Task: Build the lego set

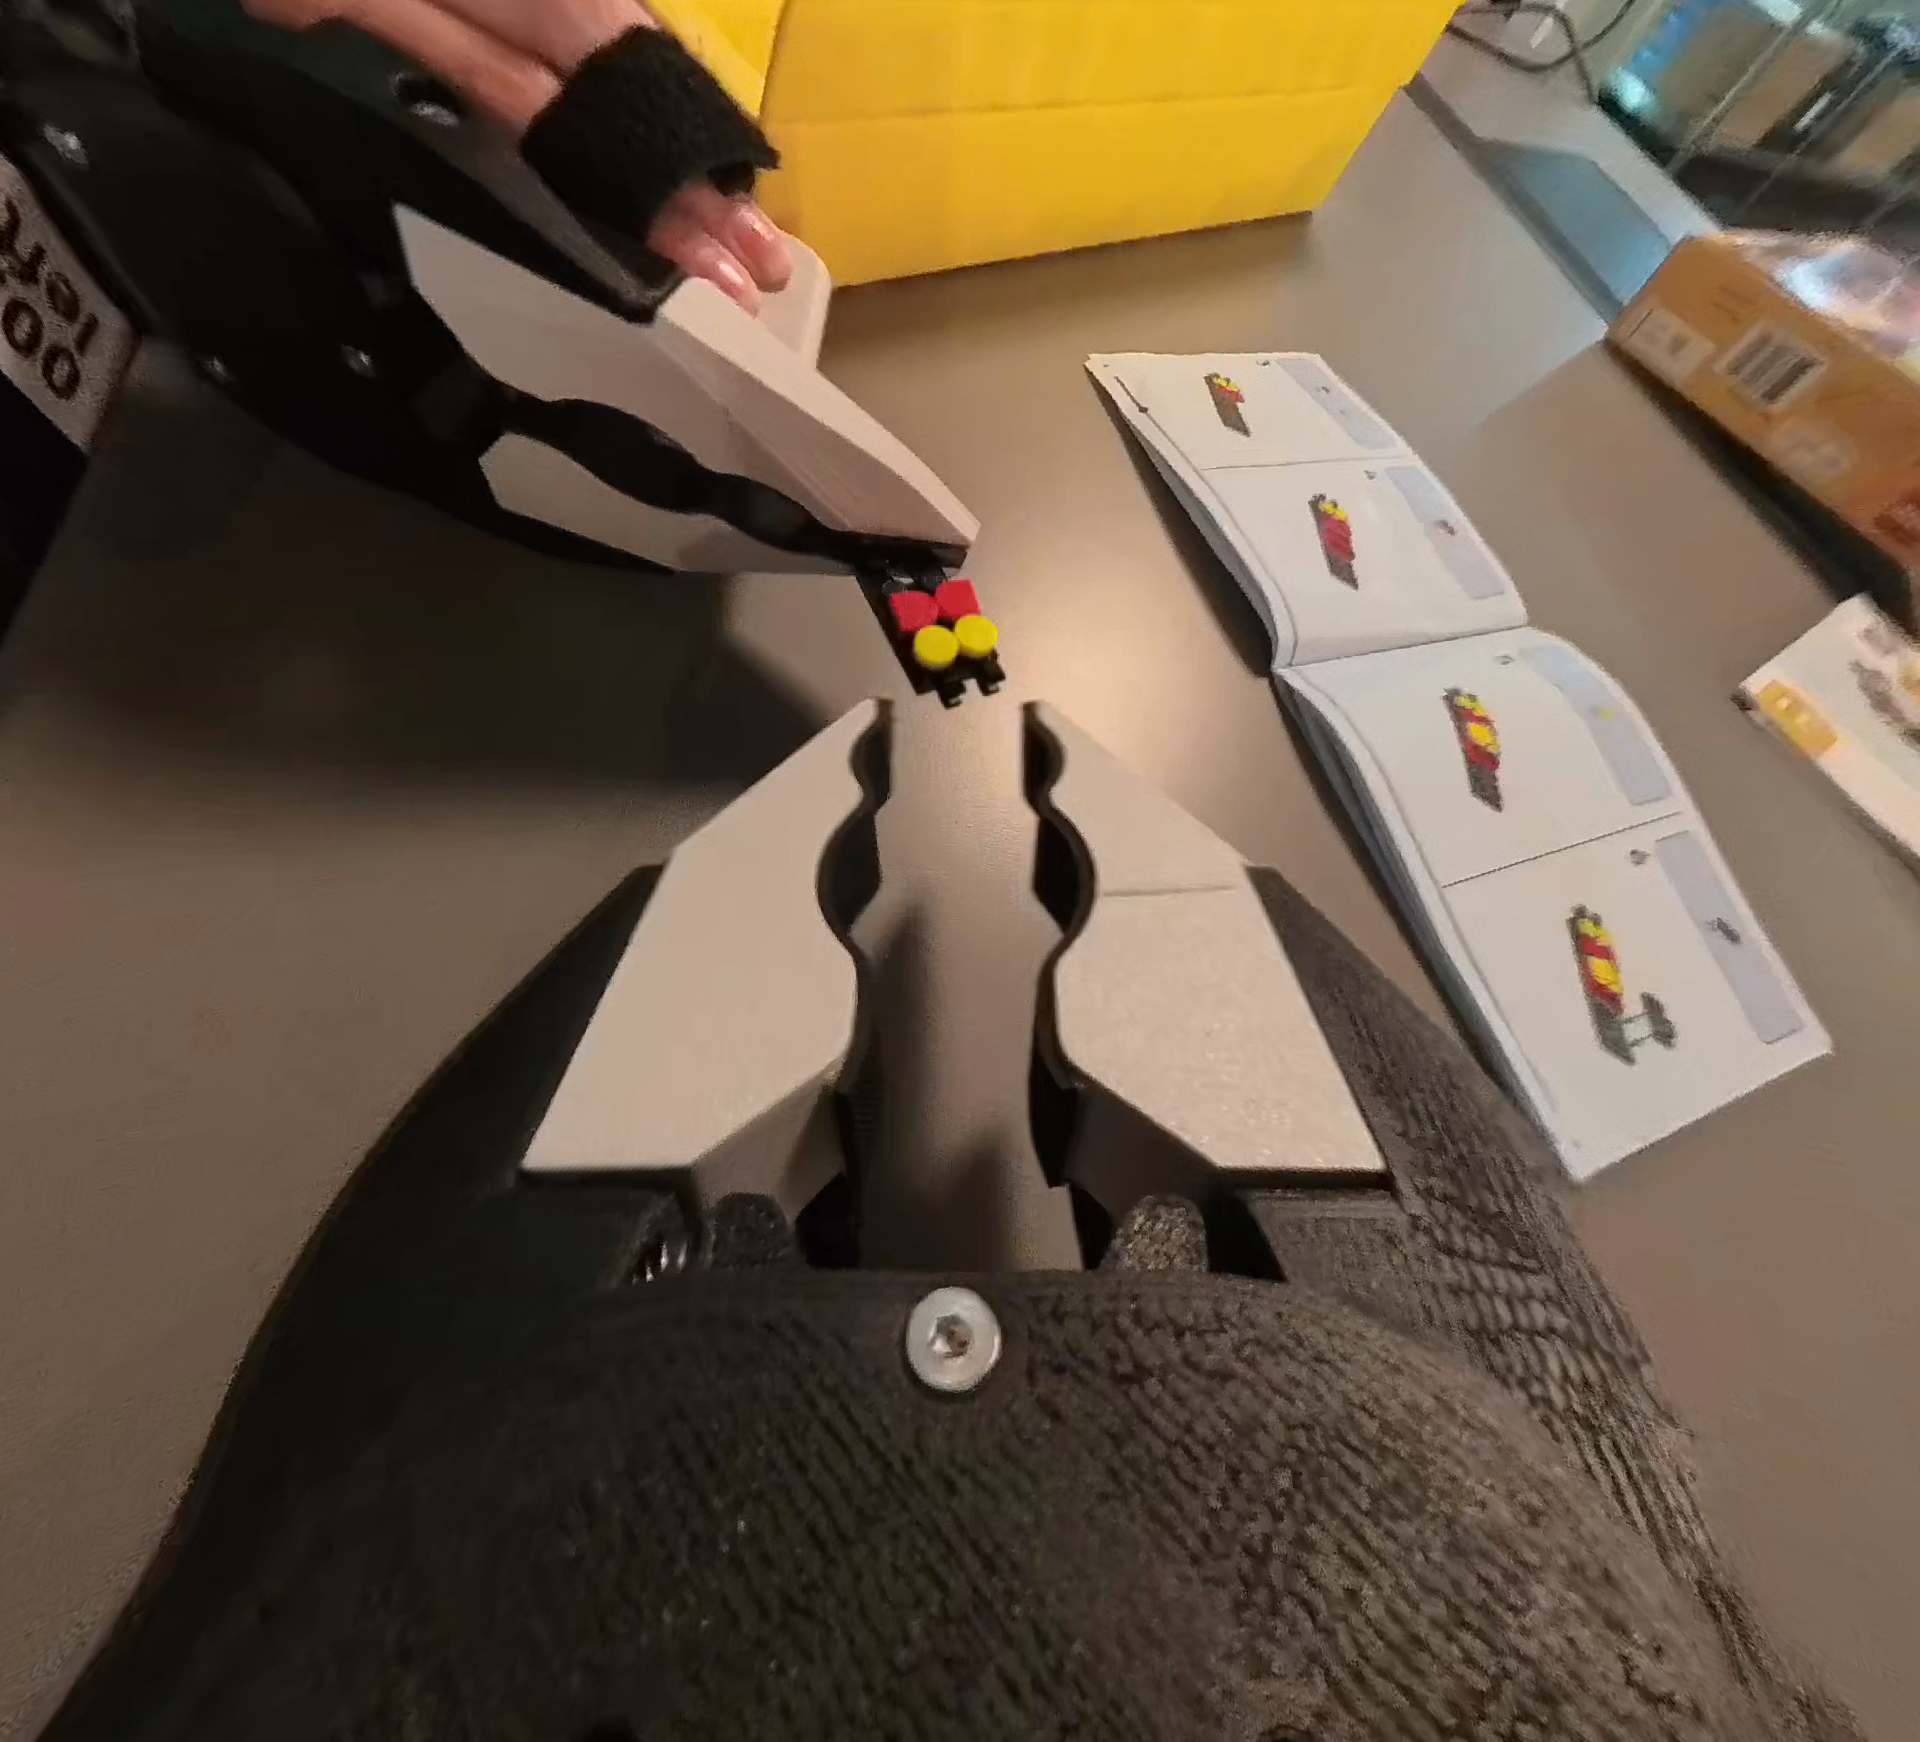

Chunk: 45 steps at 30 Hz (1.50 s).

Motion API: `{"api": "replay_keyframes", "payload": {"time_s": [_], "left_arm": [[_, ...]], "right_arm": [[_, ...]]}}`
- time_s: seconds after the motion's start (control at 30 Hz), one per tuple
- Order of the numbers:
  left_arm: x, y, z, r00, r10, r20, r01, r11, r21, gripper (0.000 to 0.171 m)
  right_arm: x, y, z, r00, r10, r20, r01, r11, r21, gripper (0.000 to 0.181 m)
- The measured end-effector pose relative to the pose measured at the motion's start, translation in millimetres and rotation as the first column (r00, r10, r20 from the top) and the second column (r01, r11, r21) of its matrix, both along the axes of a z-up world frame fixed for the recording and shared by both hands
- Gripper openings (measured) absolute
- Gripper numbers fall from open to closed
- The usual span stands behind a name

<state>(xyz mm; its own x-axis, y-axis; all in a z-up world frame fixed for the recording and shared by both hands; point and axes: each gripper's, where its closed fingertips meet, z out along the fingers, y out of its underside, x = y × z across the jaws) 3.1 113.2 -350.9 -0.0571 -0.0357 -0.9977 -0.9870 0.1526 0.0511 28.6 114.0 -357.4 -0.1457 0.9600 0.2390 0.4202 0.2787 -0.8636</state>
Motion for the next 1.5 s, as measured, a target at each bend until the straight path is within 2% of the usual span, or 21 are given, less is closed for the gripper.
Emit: {"api": "replay_keyframes", "payload": {"time_s": [0.1, 0.2, 0.3, 0.37, 0.43, 0.5, 0.6, 0.67, 0.8, 0.9, 0.93, 1.0, 1.1, 1.17, 1.23, 1.27, 1.3, 1.33, 1.37, 1.4, 1.5], "left_arm": [[-3, 2, -3, 0.999, 0.033, -0.002, -0.033, 0.999, -0.031, 0.004], [3, 0, -4, 1.0, 0.022, 0.004, -0.022, 0.999, -0.042, 0.004], [9, -2, -5, 1.0, 0.016, 0.015, -0.015, 0.998, -0.057, 0.004], [10, -2, -5, 0.999, 0.022, 0.029, -0.02, 0.998, -0.06, 0.004], [8, -1, -4, 0.998, 0.032, 0.053, -0.029, 0.997, -0.071, 0.004], [8, -1, -6, 0.997, 0.021, 0.07, -0.015, 0.996, -0.085, 0.005], [16, -7, -9, 0.997, -0.05, 0.066, 0.056, 0.994, -0.098, 0.006], [19, -9, -12, 0.996, -0.067, 0.057, 0.073, 0.99, -0.118, 0.006], [19, -12, -21, 0.993, -0.057, 0.105, 0.079, 0.974, -0.212, 0.007], [21, -23, -37, 0.988, -0.058, 0.143, 0.11, 0.916, -0.387, 0.006], [19, -26, -37, 0.988, -0.03, 0.152, 0.094, 0.897, -0.433, 0.008], [22, -30, -30, 0.97, 0.028, 0.24, 0.096, 0.866, -0.491, 0.028], [32, -41, -14, 0.892, 0.114, 0.437, 0.158, 0.828, -0.538, 0.045], [35, -53, 9, 0.781, 0.129, 0.611, 0.229, 0.851, -0.473, 0.047], [25, -67, 49, 0.575, 0.099, 0.812, 0.272, 0.913, -0.304, 0.047], [12, -77, 70, 0.463, 0.057, 0.884, 0.249, 0.949, -0.192, 0.048], [-6, -89, 89, 0.375, -0.002, 0.927, 0.192, 0.978, -0.076, 0.047], [-26, -103, 106, 0.318, -0.072, 0.946, 0.11, 0.993, 0.038, 0.047], [-46, -120, 120, 0.29, -0.146, 0.946, 0.013, 0.989, 0.148, 0.045], [-63, -138, 129, 0.293, -0.208, 0.933, -0.078, 0.968, 0.24, 0.042], [-93, -177, 134, 0.392, -0.249, 0.886, -0.256, 0.895, 0.365, 0.04]], "right_arm": [[-1, -6, 7, 0.998, 0.05, -0.037, -0.046, 0.992, 0.12, 0.043], [-6, -11, 6, 0.998, 0.061, -0.022, -0.051, 0.946, 0.319, 0.042], [-11, -14, 7, 0.998, 0.057, -0.004, -0.044, 0.811, 0.583, 0.029], [-12, -14, 8, 0.999, 0.05, 0.005, -0.039, 0.707, 0.707, 0.017], [-12, -12, 5, 0.999, 0.037, 0.021, -0.04, 0.623, 0.781, 0.008], [-12, -10, 3, 0.999, 0.039, 0.033, -0.05, 0.585, 0.81, 0.008], [-6, 2, -6, 0.997, 0.012, 0.077, -0.069, 0.593, 0.802, 0.004], [-3, 5, -14, 0.993, 0.027, 0.112, -0.105, 0.615, 0.782, 0.009], [5, -3, -24, 0.981, 0.109, 0.162, -0.189, 0.732, 0.654, 0.017], [17, -5, -22, 0.974, 0.148, 0.171, -0.213, 0.852, 0.478, 0.027], [22, -5, -21, 0.973, 0.154, 0.17, -0.212, 0.885, 0.414, 0.034], [27, 0, -17, 0.979, 0.148, 0.143, -0.186, 0.934, 0.306, 0.043], [21, 15, 4, 0.997, 0.078, -0.023, -0.07, 0.961, 0.266, 0.047], [17, 42, 37, 0.965, -0.056, -0.257, 0.143, 0.93, 0.337, 0.042], [25, 60, 67, 0.873, -0.135, -0.468, 0.334, 0.865, 0.374, 0.021], [29, 64, 75, 0.837, -0.148, -0.527, 0.388, 0.84, 0.379, 0.015], [31, 66, 79, 0.815, -0.158, -0.557, 0.416, 0.829, 0.374, 0.01], [32, 68, 81, 0.8, -0.173, -0.575, 0.436, 0.826, 0.357, 0.007], [32, 71, 83, 0.783, -0.189, -0.593, 0.454, 0.825, 0.336, 0.004], [32, 73, 86, 0.768, -0.2, -0.608, 0.466, 0.826, 0.318, 0.002], [24, 87, 89, 0.735, -0.248, -0.631, 0.52, 0.803, 0.291, 0.0]]}}
